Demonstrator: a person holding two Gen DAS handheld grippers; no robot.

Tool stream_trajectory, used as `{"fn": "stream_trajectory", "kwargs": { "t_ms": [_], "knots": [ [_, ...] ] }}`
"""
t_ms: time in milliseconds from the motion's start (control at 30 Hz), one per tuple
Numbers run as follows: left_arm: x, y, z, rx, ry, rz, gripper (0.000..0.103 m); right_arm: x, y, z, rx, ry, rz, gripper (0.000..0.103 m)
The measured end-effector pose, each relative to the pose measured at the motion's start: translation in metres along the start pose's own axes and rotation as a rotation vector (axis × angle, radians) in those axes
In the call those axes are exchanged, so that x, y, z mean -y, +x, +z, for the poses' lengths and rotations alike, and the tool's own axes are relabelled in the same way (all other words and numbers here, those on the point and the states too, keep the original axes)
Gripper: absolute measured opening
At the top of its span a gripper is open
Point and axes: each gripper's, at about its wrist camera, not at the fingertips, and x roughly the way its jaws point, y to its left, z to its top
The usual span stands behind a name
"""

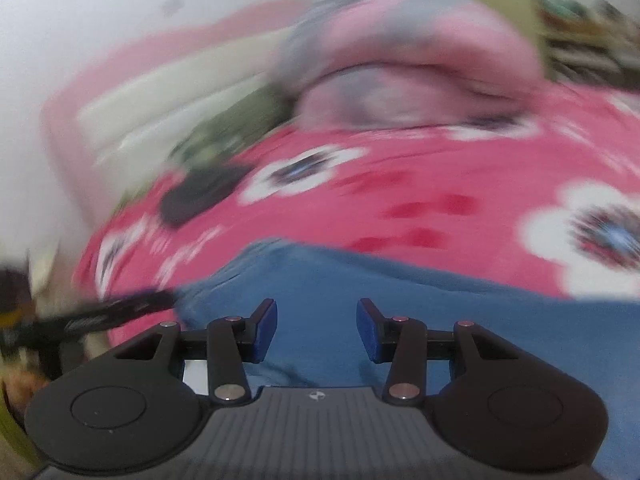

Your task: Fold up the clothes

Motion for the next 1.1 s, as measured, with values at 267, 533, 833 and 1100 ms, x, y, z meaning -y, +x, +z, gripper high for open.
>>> {"fn": "stream_trajectory", "kwargs": {
  "t_ms": [267, 533, 833, 1100],
  "knots": [
    [-0.026, 0.007, -0.01, 0.003, -0.057, -0.062, 0.066, -0.085, 0.058, -0.008, -0.038, -0.333, 0.052, 0.042],
    [-0.05, 0.011, -0.023, 0.012, -0.189, -0.183, 0.065, -0.088, 0.077, -0.008, -0.038, -0.366, -0.02, 0.003],
    [-0.062, 0.019, -0.025, 0.002, -0.277, -0.244, 0.065, -0.082, 0.065, 0.007, 0.053, -0.259, -0.007, 0.001],
    [-0.064, 0.02, -0.026, 0.004, -0.287, -0.254, 0.065, -0.096, 0.061, 0.015, 0.084, -0.287, 0.021, 0.001]
  ]
}}
